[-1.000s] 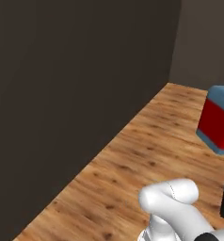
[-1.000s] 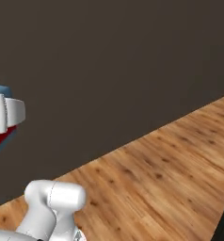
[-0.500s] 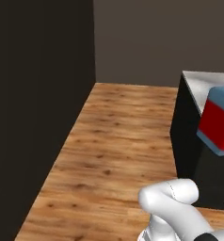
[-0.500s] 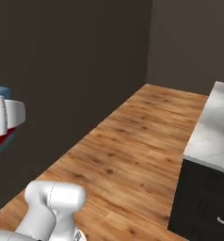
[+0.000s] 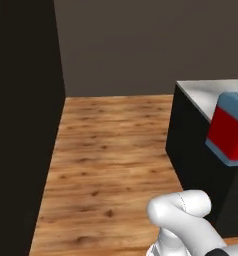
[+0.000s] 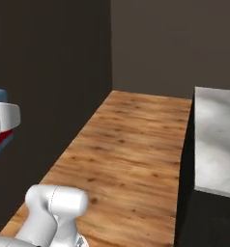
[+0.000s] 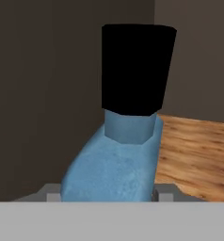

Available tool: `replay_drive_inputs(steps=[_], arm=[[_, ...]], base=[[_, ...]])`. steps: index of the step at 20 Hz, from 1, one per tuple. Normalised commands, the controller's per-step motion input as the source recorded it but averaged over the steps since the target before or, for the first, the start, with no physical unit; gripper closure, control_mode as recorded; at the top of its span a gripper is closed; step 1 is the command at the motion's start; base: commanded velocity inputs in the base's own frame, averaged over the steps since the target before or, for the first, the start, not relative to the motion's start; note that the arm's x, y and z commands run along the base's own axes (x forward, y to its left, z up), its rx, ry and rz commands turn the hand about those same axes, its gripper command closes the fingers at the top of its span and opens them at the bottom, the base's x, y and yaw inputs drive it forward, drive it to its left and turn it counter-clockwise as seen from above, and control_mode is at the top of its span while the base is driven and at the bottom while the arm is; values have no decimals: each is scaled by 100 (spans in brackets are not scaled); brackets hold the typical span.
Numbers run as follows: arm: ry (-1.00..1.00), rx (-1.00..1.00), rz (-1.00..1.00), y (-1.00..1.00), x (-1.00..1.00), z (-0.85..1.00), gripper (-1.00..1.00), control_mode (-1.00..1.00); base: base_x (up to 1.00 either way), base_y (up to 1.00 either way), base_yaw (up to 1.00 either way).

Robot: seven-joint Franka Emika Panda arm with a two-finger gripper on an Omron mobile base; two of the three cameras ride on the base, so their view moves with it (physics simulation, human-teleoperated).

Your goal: There is a bowl on the dining counter. Grab a lemon wedge from the fridge and place it in the bowl. Then get the liquor bottle and glass cup from the cabinet and place them next to the bowl.

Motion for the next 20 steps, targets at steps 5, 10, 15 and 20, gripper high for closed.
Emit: replay_drive_inputs(steps=[5, 10, 15, 20], arm=[[0, 0, 0, 0, 0, 0, 100, 100], [0, 0, 0, 0, 0, 0, 100, 100], [0, 0, 0, 0, 0, 0, 100, 100], [0, 0, 0, 0, 0, 0, 100, 100]], base=[[100, 54, -30], [100, 54, -30], [100, 52, -29], [100, 50, -29]])
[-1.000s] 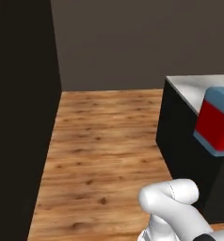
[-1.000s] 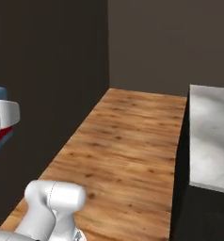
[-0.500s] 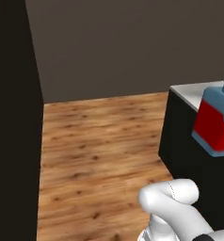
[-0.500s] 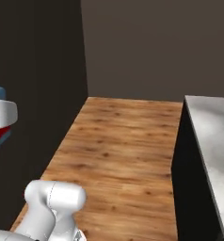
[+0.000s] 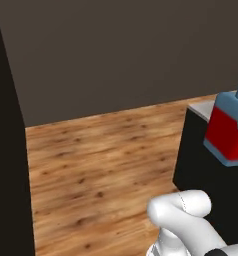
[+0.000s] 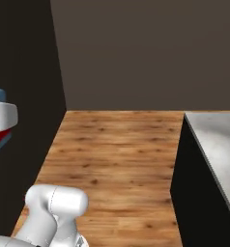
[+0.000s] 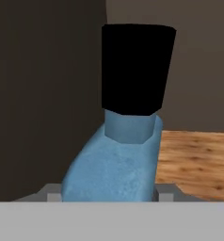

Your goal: There is a bowl on the dining counter. Grab a lemon wedge from the fridge and place it in the bowl. Then get the liquor bottle and glass cup from the cabinet and place them next to the bowl.

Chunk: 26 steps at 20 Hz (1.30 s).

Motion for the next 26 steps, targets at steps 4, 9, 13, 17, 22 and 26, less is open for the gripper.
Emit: replay_drive_inputs(steps=[4, 9, 13, 17, 22, 26], arm=[[0, 0, 0, 0, 0, 0, 100, 100], [0, 0, 0, 0, 0, 0, 100, 100], [0, 0, 0, 0, 0, 0, 100, 100], [0, 0, 0, 0, 0, 0, 100, 100], [0, 0, 0, 0, 0, 0, 100, 100], [0, 0, 0, 0, 0, 0, 100, 100]], base=[[100, 46, -29], [100, 45, -29], [100, 46, -29], [100, 50, -30], [100, 53, -32], [100, 52, -36]])
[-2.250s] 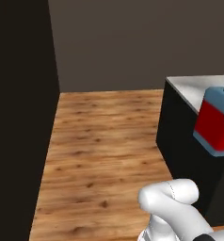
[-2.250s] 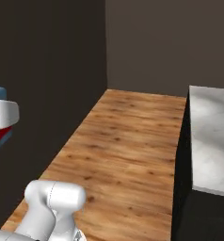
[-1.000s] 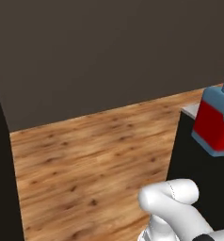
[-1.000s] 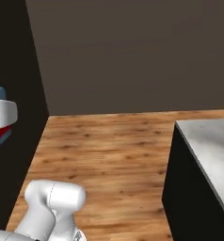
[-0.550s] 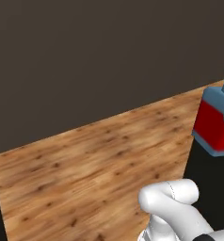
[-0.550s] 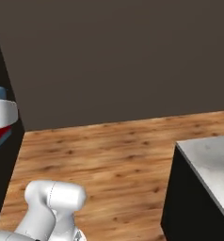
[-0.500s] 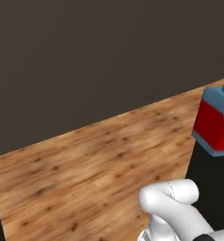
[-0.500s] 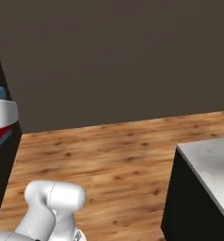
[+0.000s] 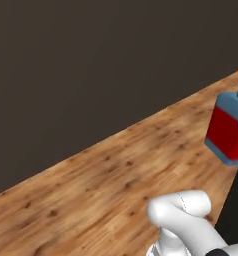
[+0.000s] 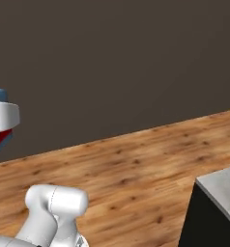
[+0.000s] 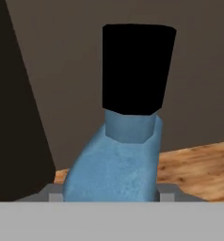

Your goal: There is a bowl on the dining counter. Grab a lemon wedge from the fridge and place it in the bowl. Then get the liquor bottle and glass cup from the cabinet and place them next to the bowl.

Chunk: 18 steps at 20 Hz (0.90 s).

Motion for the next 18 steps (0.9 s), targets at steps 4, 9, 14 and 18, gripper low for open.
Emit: replay_drive_inputs(steps=[4, 9, 14, 18], arm=[[0, 0, 0, 0, 0, 0, 100, 100], [0, 0, 0, 0, 0, 0, 100, 100], [0, 0, 0, 0, 0, 0, 100, 100], [0, 0, 0, 0, 0, 0, 100, 100]], base=[[100, 49, -44], [92, 49, -53], [82, 48, -57], [86, 46, -56]])
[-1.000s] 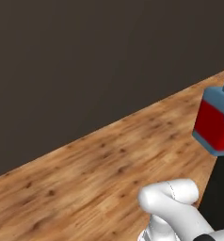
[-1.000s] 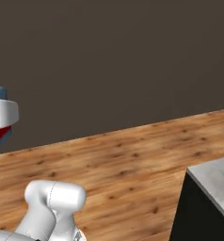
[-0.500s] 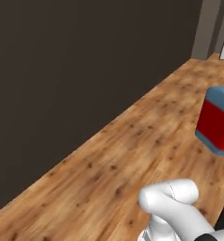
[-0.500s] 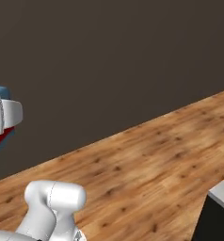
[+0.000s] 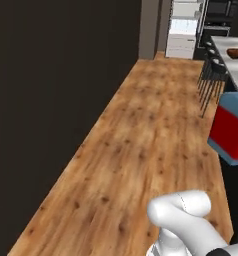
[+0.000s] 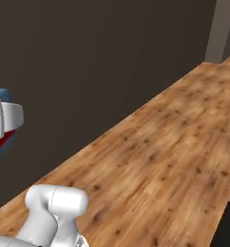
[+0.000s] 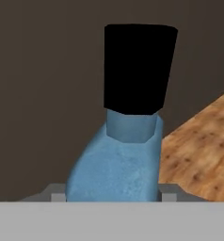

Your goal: There is a bowl on the dining counter. Grab a lemon wedge from the fridge and place it in the bowl. Then get the liquor bottle and glass cup from the cabinet and place them next to the bowl.

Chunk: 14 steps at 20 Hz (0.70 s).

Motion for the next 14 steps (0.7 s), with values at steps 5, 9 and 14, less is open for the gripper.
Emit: replay_drive_inputs(steps=[5, 9, 14], arm=[[0, 0, 0, 0, 0, 0, 100, 100], [0, 0, 0, 0, 0, 0, 100, 100], [0, 0, 0, 0, 0, 0, 100, 100]], base=[[97, 43, -50], [100, 34, -38], [100, 21, -32]])
